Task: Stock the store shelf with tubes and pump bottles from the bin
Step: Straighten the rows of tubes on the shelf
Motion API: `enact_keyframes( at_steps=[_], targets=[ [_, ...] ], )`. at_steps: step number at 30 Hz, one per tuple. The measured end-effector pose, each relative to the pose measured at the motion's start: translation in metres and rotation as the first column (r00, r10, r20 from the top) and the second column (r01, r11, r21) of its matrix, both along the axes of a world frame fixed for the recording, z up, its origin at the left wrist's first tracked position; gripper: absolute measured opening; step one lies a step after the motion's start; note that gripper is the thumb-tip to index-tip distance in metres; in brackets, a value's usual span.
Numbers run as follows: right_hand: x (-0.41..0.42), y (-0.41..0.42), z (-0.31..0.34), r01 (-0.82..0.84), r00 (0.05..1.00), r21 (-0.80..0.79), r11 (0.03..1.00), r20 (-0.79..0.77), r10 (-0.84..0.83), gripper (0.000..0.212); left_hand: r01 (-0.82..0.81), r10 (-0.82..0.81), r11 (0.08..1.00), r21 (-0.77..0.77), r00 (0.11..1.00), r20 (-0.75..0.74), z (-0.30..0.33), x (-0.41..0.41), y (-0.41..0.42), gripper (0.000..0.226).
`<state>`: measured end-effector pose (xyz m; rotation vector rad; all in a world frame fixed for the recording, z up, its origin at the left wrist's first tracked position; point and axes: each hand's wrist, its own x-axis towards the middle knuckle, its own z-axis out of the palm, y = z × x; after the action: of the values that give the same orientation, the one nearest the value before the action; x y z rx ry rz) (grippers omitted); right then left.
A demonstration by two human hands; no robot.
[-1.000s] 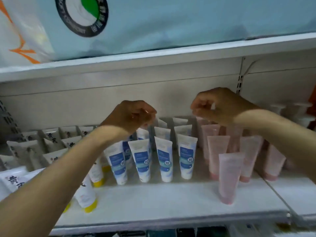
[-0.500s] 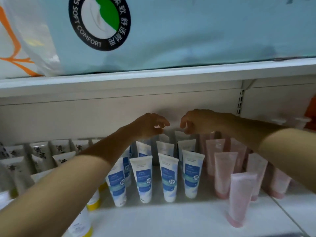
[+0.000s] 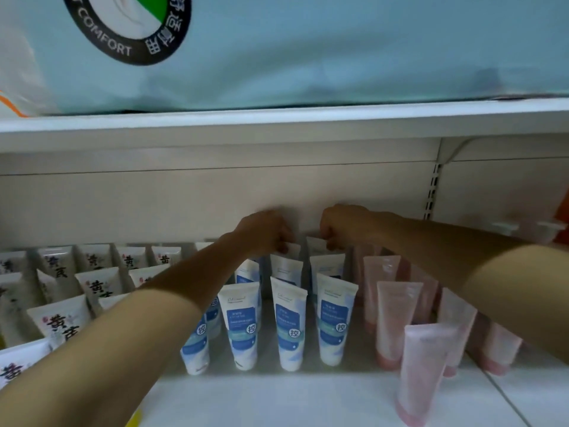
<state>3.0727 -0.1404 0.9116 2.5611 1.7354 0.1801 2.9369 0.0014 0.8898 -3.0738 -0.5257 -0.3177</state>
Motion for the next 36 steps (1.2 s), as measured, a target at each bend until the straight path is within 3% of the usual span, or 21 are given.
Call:
enact_keyframes(
  at_steps=[11,21,25,29,33,36],
  targets=[
    [0.024,0.01,-0.006,-0.109,0.993,0.019,0.994,-0.043,0.109,0.006,-0.076,0.08,0.994,-0.082,0.996,0.037,-0.005,0.003,0.006,0.025],
    [0.025,0.009,-0.006,-0.081,0.997,0.007,0.997,-0.013,0.081,0.007,-0.054,0.053,0.997,-0.049,0.998,-0.022,0.002,-0.005,0.007,0.023],
    [0.022,0.002,-0.001,-0.088,0.996,0.027,0.996,0.011,0.088,0.015,-0.017,0.022,0.998,-0.064,0.996,0.084,0.008,-0.017,0.009,0.026],
    [0.01,-0.019,0.011,-0.187,0.981,0.15,0.971,-0.012,0.191,0.02,0.14,-0.115,0.986,-0.094,0.966,0.232,0.013,-0.038,-0.001,0.022],
    [-0.001,-0.034,0.012,-0.235,0.963,0.11,0.966,-0.105,0.247,0.02,0.189,-0.165,0.972,-0.143,0.972,0.165,0.012,-0.053,-0.017,0.025],
    [-0.003,-0.034,0.004,-0.232,0.967,0.05,0.971,-0.1,0.236,0.024,0.106,-0.103,0.993,-0.054,0.993,0.062,0.008,-0.05,-0.021,0.03]
  ],
)
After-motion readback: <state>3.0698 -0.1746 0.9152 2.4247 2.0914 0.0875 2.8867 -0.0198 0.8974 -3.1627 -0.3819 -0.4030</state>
